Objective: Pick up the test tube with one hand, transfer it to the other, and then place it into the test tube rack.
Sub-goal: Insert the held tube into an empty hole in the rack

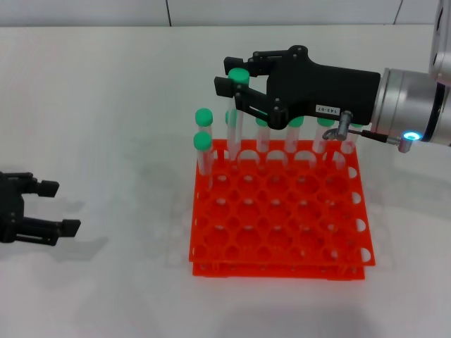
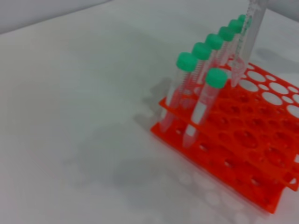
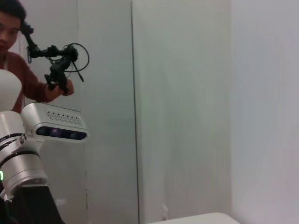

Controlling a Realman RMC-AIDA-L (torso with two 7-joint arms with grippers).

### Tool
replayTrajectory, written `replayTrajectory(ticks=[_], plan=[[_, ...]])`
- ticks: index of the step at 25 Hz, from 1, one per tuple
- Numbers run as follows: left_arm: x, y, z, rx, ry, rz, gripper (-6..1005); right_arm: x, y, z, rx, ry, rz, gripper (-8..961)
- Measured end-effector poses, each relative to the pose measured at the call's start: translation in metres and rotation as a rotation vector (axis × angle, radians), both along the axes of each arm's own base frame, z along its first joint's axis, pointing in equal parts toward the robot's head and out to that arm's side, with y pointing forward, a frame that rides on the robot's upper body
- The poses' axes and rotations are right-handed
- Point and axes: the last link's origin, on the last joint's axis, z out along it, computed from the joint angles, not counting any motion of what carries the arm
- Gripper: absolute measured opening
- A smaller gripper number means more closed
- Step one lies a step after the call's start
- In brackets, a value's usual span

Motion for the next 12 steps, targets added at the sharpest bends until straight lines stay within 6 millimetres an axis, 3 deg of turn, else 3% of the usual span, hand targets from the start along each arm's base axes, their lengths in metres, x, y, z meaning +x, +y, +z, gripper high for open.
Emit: replayTrajectory(ticks=[12], plan=[[0.015, 0.021, -0.005, -0.001, 0.013, -0.053, 890, 0.009, 0.003, -0.003, 0.021, 0.017, -0.029, 274]])
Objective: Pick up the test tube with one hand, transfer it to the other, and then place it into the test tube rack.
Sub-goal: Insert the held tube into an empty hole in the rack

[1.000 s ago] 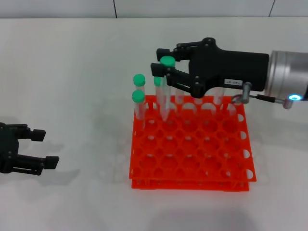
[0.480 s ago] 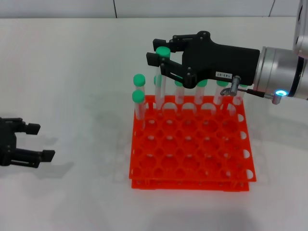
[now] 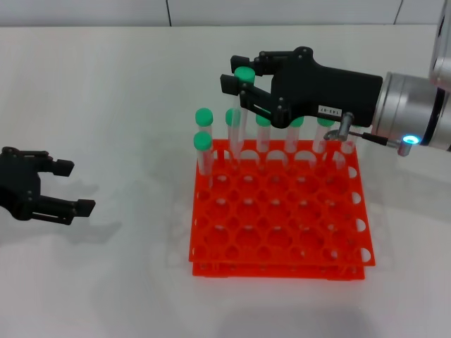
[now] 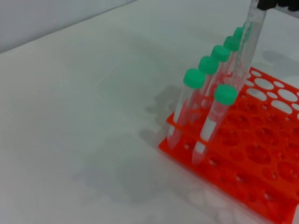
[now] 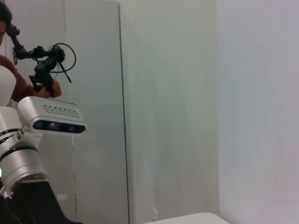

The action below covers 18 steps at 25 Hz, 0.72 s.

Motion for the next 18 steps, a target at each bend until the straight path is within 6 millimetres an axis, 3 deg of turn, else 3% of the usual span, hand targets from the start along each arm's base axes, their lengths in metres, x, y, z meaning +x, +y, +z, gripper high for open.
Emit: replayTrajectory(ticks=[18], plan=[[0.001, 0.001, -0.019, -0.078, 0.032, -0.064, 890, 0.005, -0.005, -0.012, 0.036, 0.045, 0.015, 274]])
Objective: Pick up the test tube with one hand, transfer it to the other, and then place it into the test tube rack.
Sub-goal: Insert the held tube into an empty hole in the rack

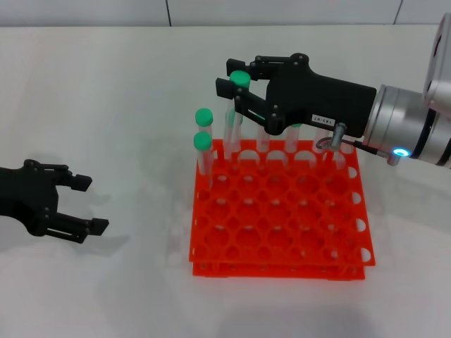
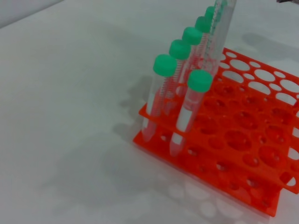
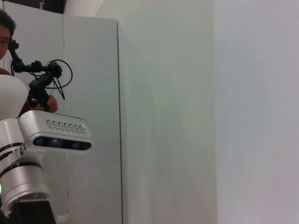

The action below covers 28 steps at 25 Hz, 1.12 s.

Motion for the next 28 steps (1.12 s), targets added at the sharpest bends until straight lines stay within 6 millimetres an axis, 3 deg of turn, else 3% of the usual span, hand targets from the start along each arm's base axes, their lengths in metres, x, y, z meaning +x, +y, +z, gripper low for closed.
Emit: replayTrajectory(ticks=[28], plan=[[0.001, -0.006, -0.011, -0.033, -0.011, -0.026, 889, 0.010, -0.006, -0.006, -0.011, 0.004, -0.017, 273]])
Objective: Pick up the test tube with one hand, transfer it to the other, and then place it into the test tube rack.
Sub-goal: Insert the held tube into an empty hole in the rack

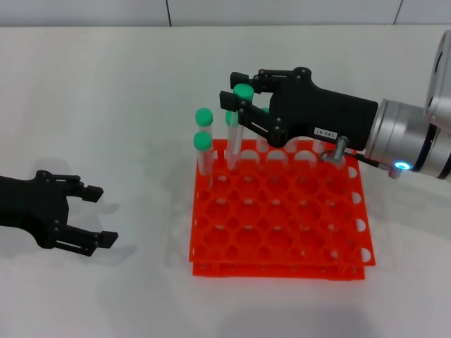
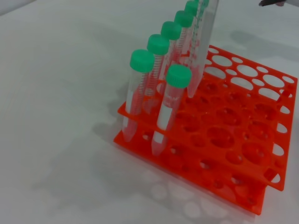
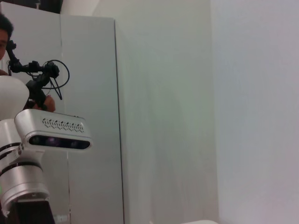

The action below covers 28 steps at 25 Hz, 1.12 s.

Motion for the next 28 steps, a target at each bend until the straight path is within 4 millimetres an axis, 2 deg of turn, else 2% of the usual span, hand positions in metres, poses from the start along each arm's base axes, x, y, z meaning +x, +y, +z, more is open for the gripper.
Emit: replayTrajectory(ticks=[28], plan=[[0.003, 0.002, -0.003, -0.003, -0.007, -0.008, 889, 0.008, -0.003, -0.013, 0.041, -0.009, 0.010, 273]])
